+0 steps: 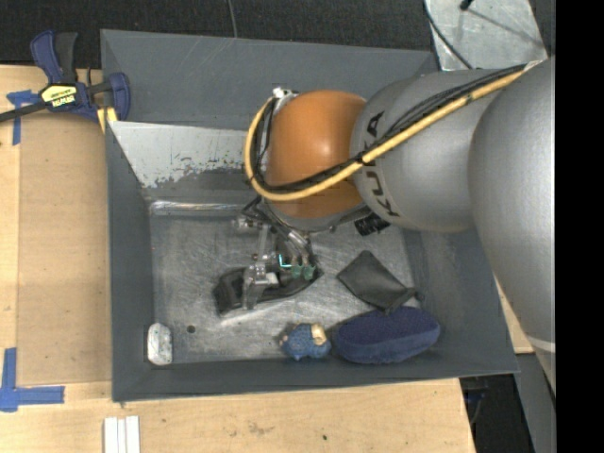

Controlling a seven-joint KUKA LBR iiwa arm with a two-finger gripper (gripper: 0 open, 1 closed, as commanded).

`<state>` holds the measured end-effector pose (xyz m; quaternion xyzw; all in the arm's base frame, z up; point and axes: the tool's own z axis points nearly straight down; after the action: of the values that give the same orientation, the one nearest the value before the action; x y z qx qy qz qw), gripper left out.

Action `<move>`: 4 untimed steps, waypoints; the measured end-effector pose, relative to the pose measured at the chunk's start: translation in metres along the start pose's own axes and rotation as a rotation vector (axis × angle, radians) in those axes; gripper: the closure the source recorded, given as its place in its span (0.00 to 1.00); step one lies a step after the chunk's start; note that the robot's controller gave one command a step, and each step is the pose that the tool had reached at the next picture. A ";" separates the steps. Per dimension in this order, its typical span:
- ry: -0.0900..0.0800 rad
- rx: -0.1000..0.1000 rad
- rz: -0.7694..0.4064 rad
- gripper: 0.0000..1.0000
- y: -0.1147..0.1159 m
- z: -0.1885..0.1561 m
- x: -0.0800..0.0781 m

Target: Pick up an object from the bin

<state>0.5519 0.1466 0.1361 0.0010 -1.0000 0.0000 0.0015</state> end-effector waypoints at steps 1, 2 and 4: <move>-0.013 -0.004 0.053 0.00 -0.004 0.003 0.002; -0.004 0.000 -0.145 0.00 -0.020 -0.019 0.058; -0.016 -0.003 -0.092 1.00 -0.049 0.062 0.018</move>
Offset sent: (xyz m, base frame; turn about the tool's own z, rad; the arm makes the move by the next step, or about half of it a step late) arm -0.0274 -0.0234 -0.0549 0.1582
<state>0.5336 0.0974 0.0744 0.0470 -0.9989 -0.0019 -0.0063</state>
